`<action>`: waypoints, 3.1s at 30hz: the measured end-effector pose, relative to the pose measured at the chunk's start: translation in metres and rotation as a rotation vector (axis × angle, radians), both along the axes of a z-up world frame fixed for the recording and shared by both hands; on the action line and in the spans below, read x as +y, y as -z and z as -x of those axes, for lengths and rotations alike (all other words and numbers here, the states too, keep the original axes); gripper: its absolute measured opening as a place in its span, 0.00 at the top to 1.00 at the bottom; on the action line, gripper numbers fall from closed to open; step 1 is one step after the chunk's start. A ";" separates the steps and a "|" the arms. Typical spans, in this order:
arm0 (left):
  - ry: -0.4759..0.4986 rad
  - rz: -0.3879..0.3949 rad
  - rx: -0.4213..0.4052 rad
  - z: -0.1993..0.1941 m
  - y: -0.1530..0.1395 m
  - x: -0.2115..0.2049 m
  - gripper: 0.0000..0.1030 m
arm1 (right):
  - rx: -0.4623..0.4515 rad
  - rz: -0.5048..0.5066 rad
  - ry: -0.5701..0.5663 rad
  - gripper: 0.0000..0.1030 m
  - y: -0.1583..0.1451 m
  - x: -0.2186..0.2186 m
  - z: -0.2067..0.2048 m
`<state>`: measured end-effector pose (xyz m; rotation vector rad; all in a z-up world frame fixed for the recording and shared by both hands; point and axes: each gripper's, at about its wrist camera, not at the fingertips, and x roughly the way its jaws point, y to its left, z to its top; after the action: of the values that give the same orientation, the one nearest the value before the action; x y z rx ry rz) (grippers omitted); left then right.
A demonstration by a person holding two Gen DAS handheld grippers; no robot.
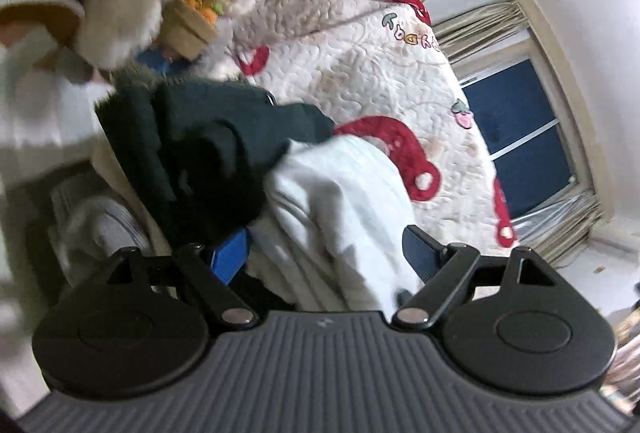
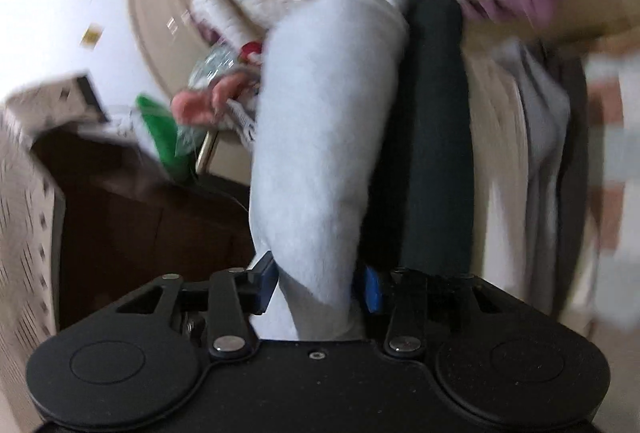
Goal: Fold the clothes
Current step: 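Lower the folded T-shirt onto the clothes stack with both grippers, then open both grippers and release the T-shirt on the stack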
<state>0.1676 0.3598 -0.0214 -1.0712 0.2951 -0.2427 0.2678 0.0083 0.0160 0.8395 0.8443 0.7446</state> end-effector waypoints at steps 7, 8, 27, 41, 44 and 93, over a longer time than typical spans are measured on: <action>-0.068 -0.240 0.031 0.000 -0.009 -0.016 0.21 | -0.278 0.213 0.097 0.41 -0.045 -0.036 -0.019; -0.071 -0.268 0.034 0.000 -0.009 -0.019 0.21 | -0.264 0.217 0.106 0.39 -0.044 -0.038 -0.034; -0.244 -0.679 0.023 0.017 -0.040 -0.052 0.33 | -0.610 0.646 0.203 0.43 -0.048 0.014 -0.064; -0.063 -0.654 0.033 0.000 -0.038 -0.051 0.57 | -0.812 0.774 -0.039 0.48 -0.041 0.057 -0.031; -0.042 -0.579 0.081 -0.007 -0.027 -0.042 0.54 | -0.820 0.760 -0.059 0.48 -0.045 0.055 -0.031; -0.096 -1.149 0.454 0.133 -0.022 -0.322 0.00 | -0.572 0.600 0.032 0.34 0.038 -0.165 0.225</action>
<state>0.0350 0.0378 0.0002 0.0204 0.6792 0.2606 0.0424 -0.1566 -0.0217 0.0854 0.4871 0.6067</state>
